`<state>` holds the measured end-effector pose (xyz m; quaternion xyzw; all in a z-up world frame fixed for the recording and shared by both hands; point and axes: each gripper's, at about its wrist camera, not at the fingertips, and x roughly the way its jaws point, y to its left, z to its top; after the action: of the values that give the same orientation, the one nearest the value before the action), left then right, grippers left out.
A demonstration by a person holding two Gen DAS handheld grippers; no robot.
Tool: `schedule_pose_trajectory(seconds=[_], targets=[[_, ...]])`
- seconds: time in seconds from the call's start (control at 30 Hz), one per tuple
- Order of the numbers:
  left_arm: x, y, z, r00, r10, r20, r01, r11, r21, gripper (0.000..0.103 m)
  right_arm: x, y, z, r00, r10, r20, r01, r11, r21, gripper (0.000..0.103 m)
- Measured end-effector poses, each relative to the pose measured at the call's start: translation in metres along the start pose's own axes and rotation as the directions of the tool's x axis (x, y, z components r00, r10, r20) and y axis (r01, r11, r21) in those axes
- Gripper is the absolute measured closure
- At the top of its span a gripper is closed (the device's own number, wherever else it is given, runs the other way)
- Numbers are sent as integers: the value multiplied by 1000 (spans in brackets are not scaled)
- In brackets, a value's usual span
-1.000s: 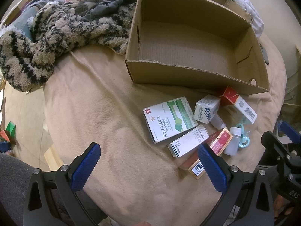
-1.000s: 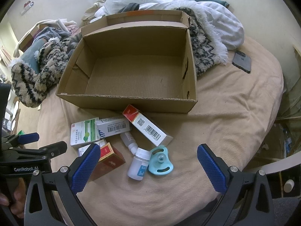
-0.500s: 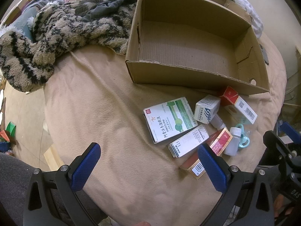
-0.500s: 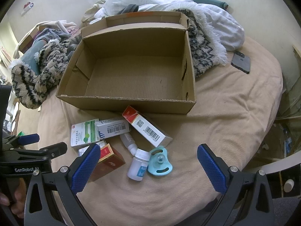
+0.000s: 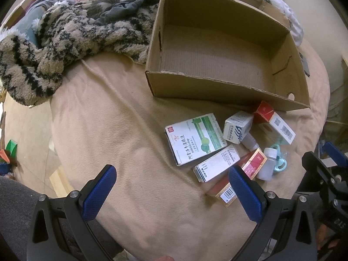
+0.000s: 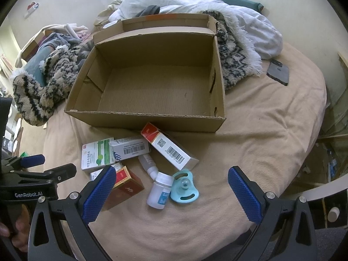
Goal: Organize objects
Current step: 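Grasp the white-green eye-drop box with the left tool while the right tool grasps the red-white box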
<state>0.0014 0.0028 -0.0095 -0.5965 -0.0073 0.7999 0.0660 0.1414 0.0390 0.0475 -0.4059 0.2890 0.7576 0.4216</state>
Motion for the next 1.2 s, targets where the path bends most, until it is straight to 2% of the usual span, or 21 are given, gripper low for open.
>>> schedule_pose_trajectory(seconds=[0.53, 0.6, 0.67, 0.73, 0.9, 1.03, 1.2], targets=[[1, 4, 1, 1000, -25, -1, 25, 1000, 17, 0, 1, 1, 0, 1000, 11, -10, -11, 1000, -11, 0], [1, 7, 2, 1000, -18, -3, 18, 1000, 9, 0, 2, 6, -2, 997, 63, -37, -65, 997, -39, 0], [2, 12, 5, 999, -37, -2, 37, 999, 3, 0, 9, 16, -7, 980, 173, -100, -181, 981, -76, 0], [1, 20, 8, 999, -37, -2, 37, 999, -37, 0, 15, 32, -15, 966, 206, -155, -229, 962, -149, 0], [3, 39, 10, 998, -51, -24, 48, 992, -118, 0, 33, 68, -31, 949, 200, -244, -279, 894, -351, 0], [1, 45, 12, 998, -57, -17, 54, 991, -126, 0, 48, 86, -31, 952, 173, -254, -273, 853, -445, 0], [2, 56, 16, 998, -67, -23, 62, 986, -155, 0, 75, 93, -31, 948, 129, -292, -248, 874, -419, 0]])
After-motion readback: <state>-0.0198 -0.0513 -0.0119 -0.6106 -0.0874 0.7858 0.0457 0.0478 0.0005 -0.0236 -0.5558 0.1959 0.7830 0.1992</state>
